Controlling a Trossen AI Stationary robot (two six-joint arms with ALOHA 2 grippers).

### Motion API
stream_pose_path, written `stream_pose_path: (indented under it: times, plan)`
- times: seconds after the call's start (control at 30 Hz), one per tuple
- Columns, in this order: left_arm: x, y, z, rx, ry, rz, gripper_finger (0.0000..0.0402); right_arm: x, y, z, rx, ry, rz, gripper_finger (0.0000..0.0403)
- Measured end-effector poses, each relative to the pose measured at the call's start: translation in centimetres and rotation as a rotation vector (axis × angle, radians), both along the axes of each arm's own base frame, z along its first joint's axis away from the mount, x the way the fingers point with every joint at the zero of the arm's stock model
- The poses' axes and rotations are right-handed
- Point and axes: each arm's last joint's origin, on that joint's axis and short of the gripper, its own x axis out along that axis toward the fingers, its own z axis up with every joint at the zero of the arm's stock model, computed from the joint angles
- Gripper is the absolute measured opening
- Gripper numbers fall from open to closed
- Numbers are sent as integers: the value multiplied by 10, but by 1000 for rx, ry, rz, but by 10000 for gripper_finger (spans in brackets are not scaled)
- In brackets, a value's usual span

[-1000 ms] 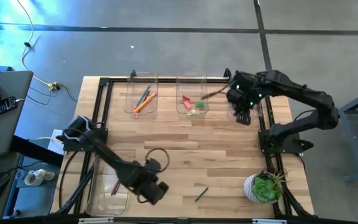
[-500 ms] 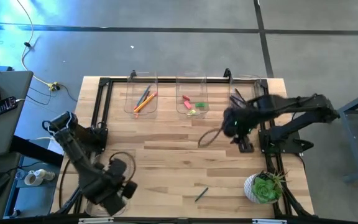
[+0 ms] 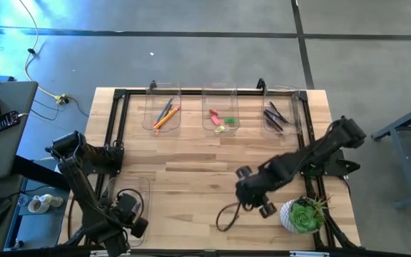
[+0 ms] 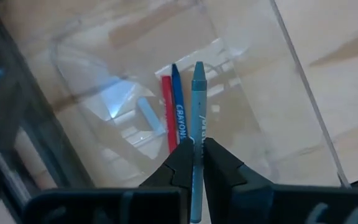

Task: Sort crayons/erasers/pens/pencils in bins
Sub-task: Put the gray crayon into the bottom transparent bin, then put the green crayon into the bottom transparent bin

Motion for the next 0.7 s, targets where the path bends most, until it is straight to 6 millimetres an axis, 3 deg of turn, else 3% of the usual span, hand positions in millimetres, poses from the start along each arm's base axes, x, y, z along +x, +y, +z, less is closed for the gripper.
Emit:
stream_pose_path:
  times: [0.33,0.53,0.7]
  plan:
    - [-3,-2,-2,-27,-11,-32,110,19,50,-64,-131,52,128,135]
    - [-9,6,20,-91,-47,-68,161,29,69,-89,-140,16,152,135]
    - [-15,18,44,-145,-109,-102,174,36,79,-105,-134,-10,184,135]
